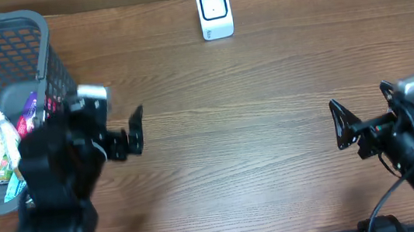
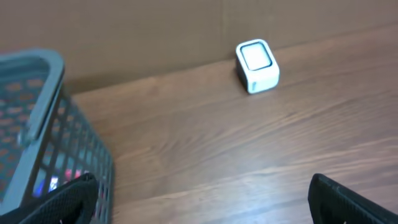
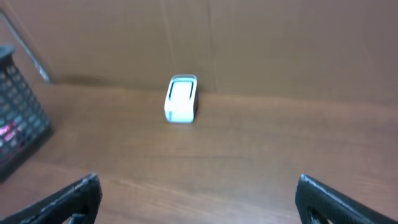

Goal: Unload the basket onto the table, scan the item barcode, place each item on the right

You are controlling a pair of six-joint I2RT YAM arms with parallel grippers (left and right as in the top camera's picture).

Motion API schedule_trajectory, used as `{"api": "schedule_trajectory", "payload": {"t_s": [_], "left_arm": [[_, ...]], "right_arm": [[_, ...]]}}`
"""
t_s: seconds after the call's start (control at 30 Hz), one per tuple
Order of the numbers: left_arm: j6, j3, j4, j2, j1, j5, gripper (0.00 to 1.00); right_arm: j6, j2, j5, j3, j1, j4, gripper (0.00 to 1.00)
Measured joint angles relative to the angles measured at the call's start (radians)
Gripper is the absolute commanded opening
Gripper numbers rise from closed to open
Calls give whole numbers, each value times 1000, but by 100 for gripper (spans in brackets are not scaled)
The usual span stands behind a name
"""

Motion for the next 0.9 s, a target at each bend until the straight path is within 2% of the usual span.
{"api": "schedule_trajectory", "payload": {"t_s": [0.17, 0.27, 0.43, 0.6, 0.77, 0.9], "left_arm": [[0, 280, -224, 206, 0, 76, 100], [-1, 391, -297, 307, 0, 159, 100], [-5, 420, -363, 425, 0, 298, 100], [-51, 420, -430, 491, 0, 332, 100], [-57, 422, -427, 520, 0, 335, 89], [-135, 499, -455, 539, 4, 220, 91]], "right_arm": [[0, 156, -49, 168, 0, -147, 100], [0, 261, -92, 290, 0, -261, 100], [0, 394, -149, 384, 0, -323, 100], [0, 456, -229, 384, 0, -328, 100], [0, 466, -254, 384, 0, -329, 100], [0, 466, -256, 384, 0, -329, 100]]}}
